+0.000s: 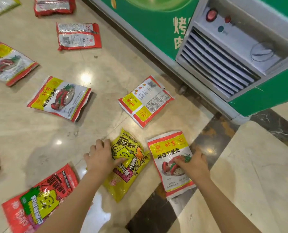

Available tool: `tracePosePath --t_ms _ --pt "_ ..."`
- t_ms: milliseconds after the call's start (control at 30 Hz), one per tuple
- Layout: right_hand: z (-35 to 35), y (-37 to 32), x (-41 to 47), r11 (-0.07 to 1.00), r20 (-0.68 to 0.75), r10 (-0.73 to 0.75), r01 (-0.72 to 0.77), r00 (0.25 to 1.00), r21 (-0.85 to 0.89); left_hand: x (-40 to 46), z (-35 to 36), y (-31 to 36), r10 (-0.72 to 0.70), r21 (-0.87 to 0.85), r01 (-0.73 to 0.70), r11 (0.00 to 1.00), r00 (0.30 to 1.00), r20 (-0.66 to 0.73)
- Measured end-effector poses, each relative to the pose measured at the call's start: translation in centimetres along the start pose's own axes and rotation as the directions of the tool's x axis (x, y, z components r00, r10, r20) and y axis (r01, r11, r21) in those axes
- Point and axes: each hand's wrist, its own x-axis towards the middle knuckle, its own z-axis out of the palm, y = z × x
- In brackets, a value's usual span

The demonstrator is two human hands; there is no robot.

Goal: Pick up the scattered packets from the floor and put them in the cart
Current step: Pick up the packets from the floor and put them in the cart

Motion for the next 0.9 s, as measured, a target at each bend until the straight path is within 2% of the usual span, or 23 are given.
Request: tracePosePath --t_ms 67,133,200,267,333,467,700,833,900 --pt "0.2 0.0 0.6 0.997 0.049 0.010 -0.013 0.999 0.070 0.1 -0.1 0.2 -0.068 -0.132 0.076 0.988 0.995 0.066" --pt "0.2 -0.2 0.6 0.986 0.120 0.020 -0.040 0.993 0.163 0.2 -0.1 0.3 -0.109 -0.183 0.131 0.974 0.986 0.127" --pt "0.1 -0.3 0.6 0.969 0.170 0.011 -0.052 0.985 0.243 0.2 -0.1 0.3 -0.106 -0.220 0.142 0.965 0.980 0.168" --pt "0.3 -0.3 0.5 0.947 0.188 0.003 -0.063 0.982 0.316 0.2 0.0 0.2 -0.061 -0.346 0.122 0.930 0.981 0.183" --pt "0.6 -0.2 0.4 0.926 0.182 -0.021 -0.049 0.983 0.374 0.0 0.0 0.0 -0.024 -0.524 0.111 0.845 0.985 0.170" --pt "0.4 -1.2 -0.6 0.875 0.156 -0.105 0.016 0.982 0.483 -0.8 0.2 -0.3 -0.008 -0.802 0.162 0.575 0.981 0.193" --pt "-1.7 -2.7 -3.0 0.818 0.064 -0.208 0.138 0.976 0.558 -3.9 -1.4 0.3 -0.012 -0.913 0.101 0.395 0.994 0.105" --pt "-5.6 -4.2 -6.2 0.773 0.034 -0.244 0.173 0.969 0.610 -7.3 -5.7 0.5 -0.048 -0.963 0.043 0.268 0.998 0.031" --pt "-8.1 -5.3 -8.5 0.761 0.004 -0.256 0.199 0.967 0.617 -9.5 -9.0 0.5 -0.091 -0.969 0.006 0.248 0.996 -0.018"
